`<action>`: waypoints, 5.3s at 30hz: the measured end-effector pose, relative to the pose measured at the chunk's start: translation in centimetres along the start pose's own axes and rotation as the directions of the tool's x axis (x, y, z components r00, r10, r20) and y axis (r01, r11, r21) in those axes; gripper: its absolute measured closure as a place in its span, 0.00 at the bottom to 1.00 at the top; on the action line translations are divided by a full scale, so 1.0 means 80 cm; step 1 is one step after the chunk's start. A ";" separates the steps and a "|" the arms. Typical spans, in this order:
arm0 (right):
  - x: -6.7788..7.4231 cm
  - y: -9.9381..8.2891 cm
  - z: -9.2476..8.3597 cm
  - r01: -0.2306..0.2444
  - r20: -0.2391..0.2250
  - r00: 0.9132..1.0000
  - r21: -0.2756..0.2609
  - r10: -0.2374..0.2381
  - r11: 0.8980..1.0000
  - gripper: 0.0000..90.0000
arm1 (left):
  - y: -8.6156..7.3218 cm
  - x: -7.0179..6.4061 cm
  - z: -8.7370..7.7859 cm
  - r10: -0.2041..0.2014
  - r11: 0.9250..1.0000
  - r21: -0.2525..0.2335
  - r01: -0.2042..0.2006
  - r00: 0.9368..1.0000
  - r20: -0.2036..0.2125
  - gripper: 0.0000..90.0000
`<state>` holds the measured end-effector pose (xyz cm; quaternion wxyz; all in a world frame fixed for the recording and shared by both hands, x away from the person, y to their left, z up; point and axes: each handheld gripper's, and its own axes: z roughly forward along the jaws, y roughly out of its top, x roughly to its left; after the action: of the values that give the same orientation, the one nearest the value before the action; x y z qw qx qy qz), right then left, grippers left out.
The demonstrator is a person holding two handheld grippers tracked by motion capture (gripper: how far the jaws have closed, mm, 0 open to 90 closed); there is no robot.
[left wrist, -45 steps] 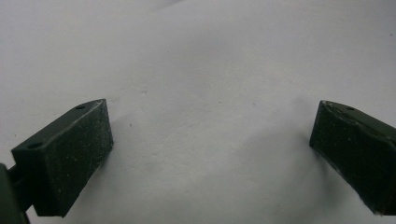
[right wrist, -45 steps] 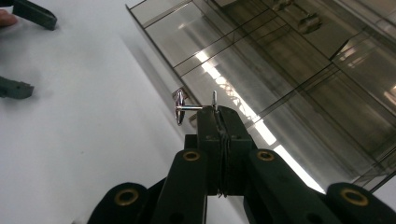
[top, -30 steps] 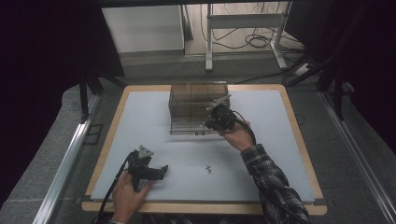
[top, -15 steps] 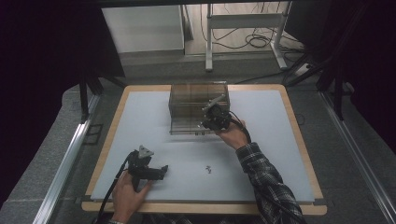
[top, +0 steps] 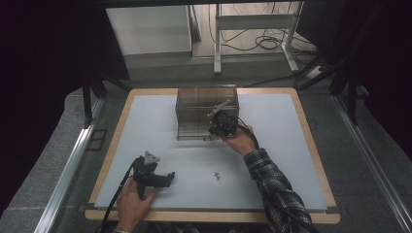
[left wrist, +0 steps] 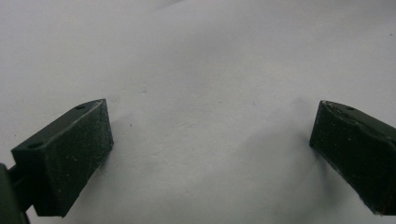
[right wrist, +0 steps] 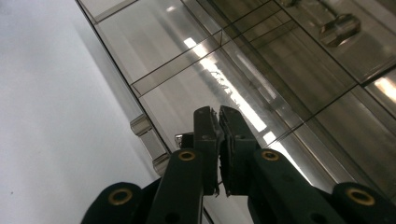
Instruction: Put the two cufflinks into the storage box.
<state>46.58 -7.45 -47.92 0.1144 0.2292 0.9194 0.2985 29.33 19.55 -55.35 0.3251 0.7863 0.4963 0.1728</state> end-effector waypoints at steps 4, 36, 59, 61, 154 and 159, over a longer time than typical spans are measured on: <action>0.000 0.002 -0.006 -0.004 0.010 1.000 -0.017 0.004 1.000 0.89 | 0.000 0.000 0.000 0.000 1.000 0.001 0.000 1.000 0.000 0.00; 0.026 -0.023 -0.050 0.009 -0.049 0.999 -0.085 -0.013 0.996 0.76 | 0.000 0.000 0.000 -0.001 1.000 0.000 0.001 1.000 0.001 0.00; 0.062 -0.062 -0.060 0.059 -0.104 0.992 -0.091 -0.069 0.994 0.78 | 0.000 0.000 0.000 -0.001 1.000 0.000 0.001 1.000 0.000 0.00; 0.065 -0.065 -0.060 0.059 -0.112 0.991 -0.088 -0.069 0.994 0.79 | 0.000 0.000 0.000 0.001 1.000 0.000 -0.001 1.000 0.000 0.00; 0.066 -0.080 -0.056 0.019 -0.173 0.985 -0.059 -0.029 0.998 0.98 | 0.000 0.000 0.000 -0.001 1.000 0.001 0.001 1.000 0.000 0.00; 0.062 -0.076 -0.057 0.008 -0.164 0.986 -0.061 -0.018 0.998 0.98 | 0.000 0.000 0.000 -0.001 1.000 0.000 0.001 1.000 0.000 0.00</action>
<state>38.55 -11.62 -48.28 0.0469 0.1940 0.9178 0.3432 29.33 19.54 -55.35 0.3253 0.7861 0.4965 0.1725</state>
